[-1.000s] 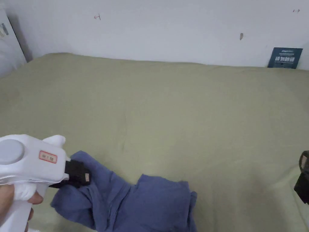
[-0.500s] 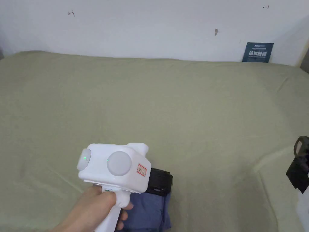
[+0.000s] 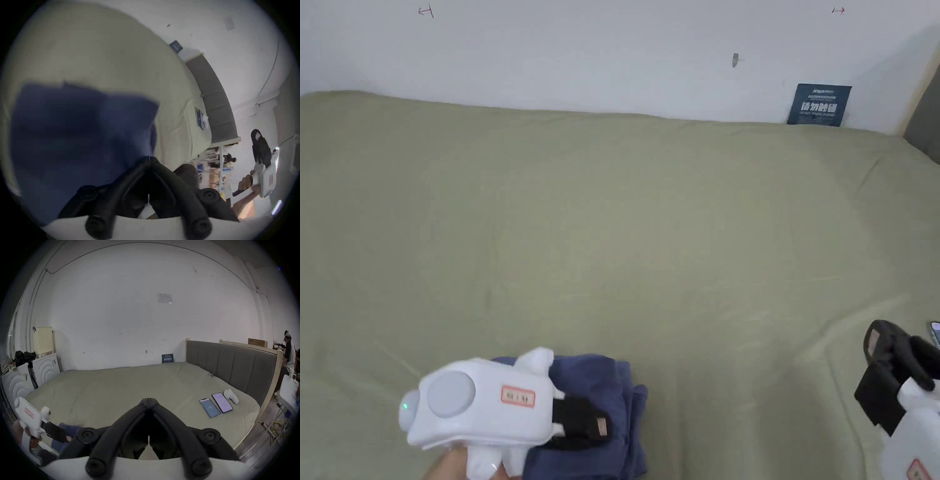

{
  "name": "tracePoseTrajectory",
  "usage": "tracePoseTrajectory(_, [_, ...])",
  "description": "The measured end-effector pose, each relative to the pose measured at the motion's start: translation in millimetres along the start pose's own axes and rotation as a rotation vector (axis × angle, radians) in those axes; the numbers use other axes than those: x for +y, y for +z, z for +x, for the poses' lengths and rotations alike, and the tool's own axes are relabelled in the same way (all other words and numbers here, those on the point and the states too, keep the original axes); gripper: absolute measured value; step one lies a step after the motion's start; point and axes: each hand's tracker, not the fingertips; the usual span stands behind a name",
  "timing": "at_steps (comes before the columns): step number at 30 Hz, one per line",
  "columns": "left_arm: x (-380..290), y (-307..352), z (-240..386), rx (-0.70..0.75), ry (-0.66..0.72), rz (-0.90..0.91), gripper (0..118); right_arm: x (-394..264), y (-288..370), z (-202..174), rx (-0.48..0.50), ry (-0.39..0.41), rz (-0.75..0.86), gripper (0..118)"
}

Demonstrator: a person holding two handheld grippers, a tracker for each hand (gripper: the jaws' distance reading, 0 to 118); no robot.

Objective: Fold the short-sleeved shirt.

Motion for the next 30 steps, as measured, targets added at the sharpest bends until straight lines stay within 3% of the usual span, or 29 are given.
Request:
tracePoseTrajectory(2, [-7, -23, -14, 0.054, 0.009, -0.033, 0, -6, -2, -5, 0.038, -0.011, -0.052, 0])
tracePoseTrajectory(4, [-7, -17, -14, -0.052, 0.03, -0.003, 0, -12, -5, -11, 0.079, -0.017, -0.095, 0])
tracePoseTrajectory(5, [-4, -11, -10, -0.025, 0.03, -0.006, 0, -15, -8, -15, 0.104, -0.016, -0.12, 0])
tracePoseTrajectory(9, [2, 36, 6, 0.007, -0.121, 0.027, 0, -27, -32, -44, 0.337, -0.067, -0.268, 0])
tracePoseTrajectory(14, [0, 117, -9, 0.082, -0.105, 0.136, 0, -65, -93, -105, 0.763, -0.255, -0.575, 0])
tracePoseTrajectory(17, [6, 146, -36, 0.172, -0.102, 0.175, 0, -100, -129, -132, 0.877, -0.337, -0.705, 0])
tracePoseTrajectory(18, [10, 152, -45, 0.202, -0.101, 0.18, 0, -114, -143, -135, 0.924, -0.409, -0.766, 0])
tracePoseTrajectory(22, [23, 152, -72, 0.227, -0.052, 0.146, 0, -165, -184, -123, 0.877, -0.535, -0.911, 0])
tracePoseTrajectory(24, [27, 145, -80, 0.171, -0.039, 0.121, 0, -190, -198, -98, 0.849, -0.671, -0.962, 0])
tracePoseTrajectory(25, [30, 141, -84, 0.116, -0.038, 0.104, 7, -198, -200, -87, 0.907, -0.822, -0.97, 0])
tracePoseTrajectory(26, [32, 136, -88, 0.06, -0.04, 0.088, 29, -201, -199, -79, 0.906, -0.919, -0.966, 0])
tracePoseTrajectory(28, [43, 118, -107, -0.023, -0.027, 0.026, 111, -202, -198, -77, 0.899, -0.874, -0.953, 0])
tracePoseTrajectory(30, [47, 99, -115, -0.116, 0.011, 0.011, 116, -203, -198, -78, 0.911, -0.867, -0.951, 0])
